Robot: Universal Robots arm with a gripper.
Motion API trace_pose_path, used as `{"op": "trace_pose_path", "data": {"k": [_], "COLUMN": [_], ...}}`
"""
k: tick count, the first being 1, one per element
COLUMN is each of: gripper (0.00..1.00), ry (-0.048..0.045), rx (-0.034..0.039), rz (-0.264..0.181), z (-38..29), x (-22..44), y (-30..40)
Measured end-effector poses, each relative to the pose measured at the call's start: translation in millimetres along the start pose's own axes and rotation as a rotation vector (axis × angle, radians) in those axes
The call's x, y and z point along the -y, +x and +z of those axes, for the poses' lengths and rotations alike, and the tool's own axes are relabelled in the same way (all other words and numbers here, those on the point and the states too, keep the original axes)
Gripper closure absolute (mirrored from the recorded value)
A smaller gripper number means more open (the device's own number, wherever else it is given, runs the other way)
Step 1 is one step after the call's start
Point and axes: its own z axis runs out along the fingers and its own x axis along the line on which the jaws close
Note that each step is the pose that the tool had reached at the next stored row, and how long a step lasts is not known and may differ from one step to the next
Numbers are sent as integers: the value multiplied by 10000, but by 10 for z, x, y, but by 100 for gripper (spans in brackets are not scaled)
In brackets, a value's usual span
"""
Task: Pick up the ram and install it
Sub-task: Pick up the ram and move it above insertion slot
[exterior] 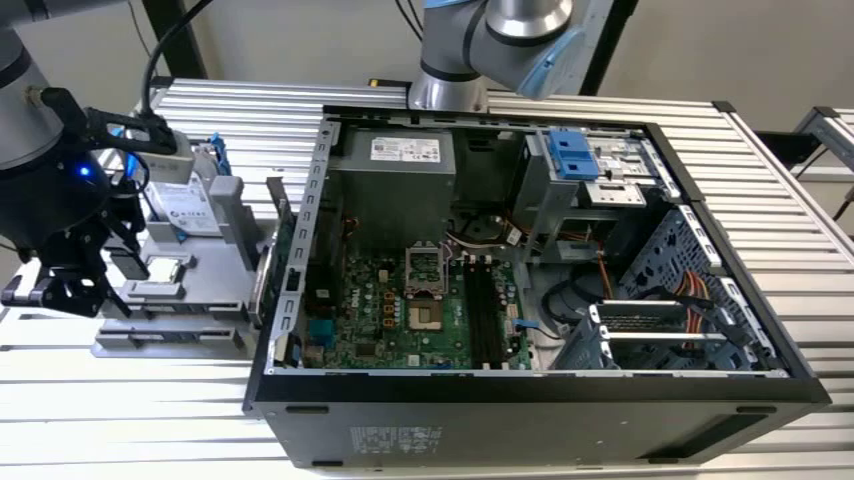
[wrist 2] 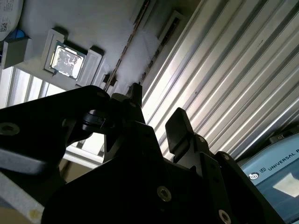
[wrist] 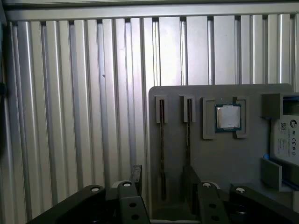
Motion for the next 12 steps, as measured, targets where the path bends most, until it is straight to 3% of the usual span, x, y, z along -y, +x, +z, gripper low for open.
{"op": "trace_pose_path", "data": {"k": [12], "gripper": [0], "ry": [1], "rx": [-14], "rz": [0], "z": [67], "x": [1], "y": [0]}}
